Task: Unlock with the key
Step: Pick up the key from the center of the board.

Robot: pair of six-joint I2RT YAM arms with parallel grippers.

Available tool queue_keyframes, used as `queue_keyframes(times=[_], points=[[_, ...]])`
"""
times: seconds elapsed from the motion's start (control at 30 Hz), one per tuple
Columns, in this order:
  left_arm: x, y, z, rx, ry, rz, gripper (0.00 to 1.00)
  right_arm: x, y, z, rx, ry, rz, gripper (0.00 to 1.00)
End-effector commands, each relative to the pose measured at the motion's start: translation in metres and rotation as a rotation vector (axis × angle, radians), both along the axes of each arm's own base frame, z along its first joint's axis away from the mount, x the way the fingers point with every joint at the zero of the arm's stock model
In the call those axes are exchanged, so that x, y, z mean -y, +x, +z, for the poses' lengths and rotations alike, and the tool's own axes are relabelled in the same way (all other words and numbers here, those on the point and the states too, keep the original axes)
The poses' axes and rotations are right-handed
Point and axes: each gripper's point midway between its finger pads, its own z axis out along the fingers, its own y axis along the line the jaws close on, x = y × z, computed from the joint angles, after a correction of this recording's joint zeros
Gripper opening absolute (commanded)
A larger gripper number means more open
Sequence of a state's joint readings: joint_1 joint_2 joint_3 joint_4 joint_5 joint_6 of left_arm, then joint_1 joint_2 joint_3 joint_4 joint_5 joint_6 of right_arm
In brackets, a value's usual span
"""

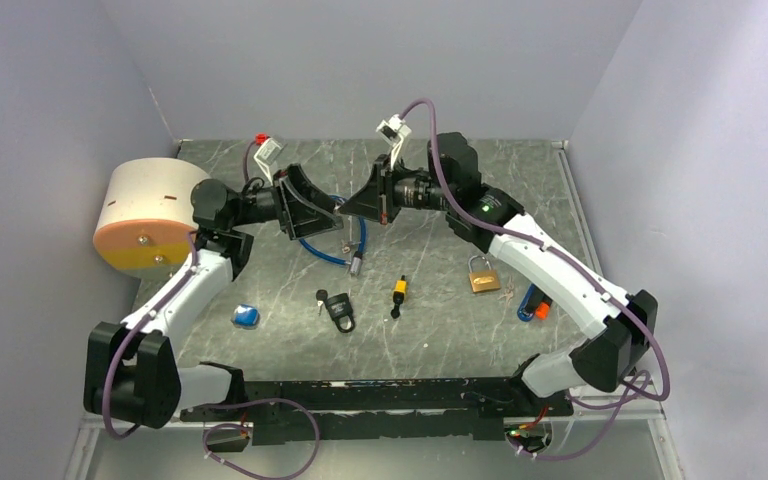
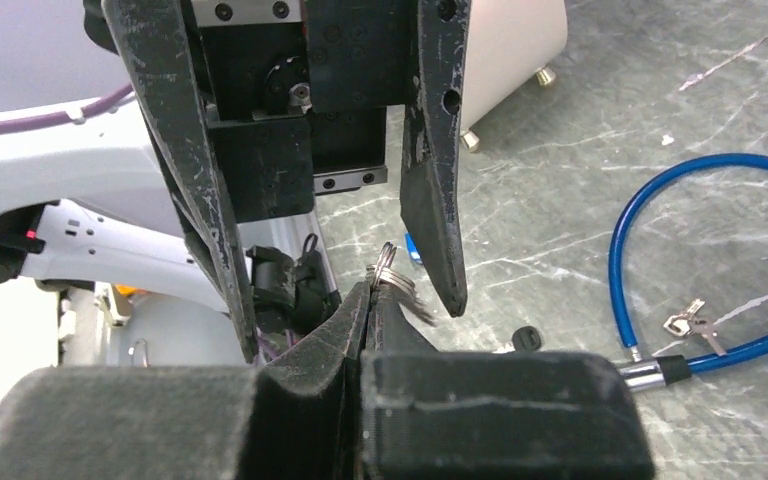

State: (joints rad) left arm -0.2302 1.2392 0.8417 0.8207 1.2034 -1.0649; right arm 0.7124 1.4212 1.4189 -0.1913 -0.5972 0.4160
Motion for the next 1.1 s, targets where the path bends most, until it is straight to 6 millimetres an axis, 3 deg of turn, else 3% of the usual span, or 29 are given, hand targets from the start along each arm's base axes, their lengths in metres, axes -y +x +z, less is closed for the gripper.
queue_keyframes(times=[0.0,0.07,0.13,0.4,0.47,0.53,0.6,0.7,0.77,0.97,1.07], points=[[0.001,-0.020,0.024,0.174,-0.048,-0.072,0.67,-0.001,-0.003,0.024,-0.044,0.028,0.001,0.00],[0.001,-0.017,0.026,0.186,-0.048,-0.061,0.48,-0.001,-0.002,0.024,-0.060,0.023,-0.009,0.00],[0.002,-0.015,0.027,0.192,-0.038,-0.051,0.38,0.000,-0.001,0.024,-0.073,0.017,-0.023,0.00],[0.000,-0.010,0.021,0.174,0.045,0.009,0.09,0.009,0.009,0.019,-0.105,-0.013,-0.096,0.00],[-0.001,-0.010,0.021,0.172,0.056,0.020,0.06,0.010,0.008,0.019,-0.104,-0.011,-0.099,0.00],[-0.002,-0.010,0.020,0.167,0.064,0.030,0.08,0.011,0.008,0.017,-0.106,-0.009,-0.100,0.00],[-0.002,-0.008,0.020,0.155,0.075,0.043,0.18,0.010,0.008,0.016,-0.109,-0.011,-0.098,0.00],[-0.003,-0.008,0.019,0.130,0.104,0.047,0.42,0.010,0.008,0.016,-0.117,-0.013,-0.097,0.00],[-0.004,-0.011,0.021,0.132,0.126,0.026,0.43,0.009,0.006,0.015,-0.122,-0.013,-0.084,0.00],[-0.003,-0.014,0.018,0.096,0.155,-0.016,0.31,0.005,0.003,0.009,-0.154,-0.010,-0.053,0.00],[-0.003,-0.009,0.013,0.082,0.148,0.014,0.41,0.003,0.003,0.012,-0.155,0.001,-0.050,0.00]])
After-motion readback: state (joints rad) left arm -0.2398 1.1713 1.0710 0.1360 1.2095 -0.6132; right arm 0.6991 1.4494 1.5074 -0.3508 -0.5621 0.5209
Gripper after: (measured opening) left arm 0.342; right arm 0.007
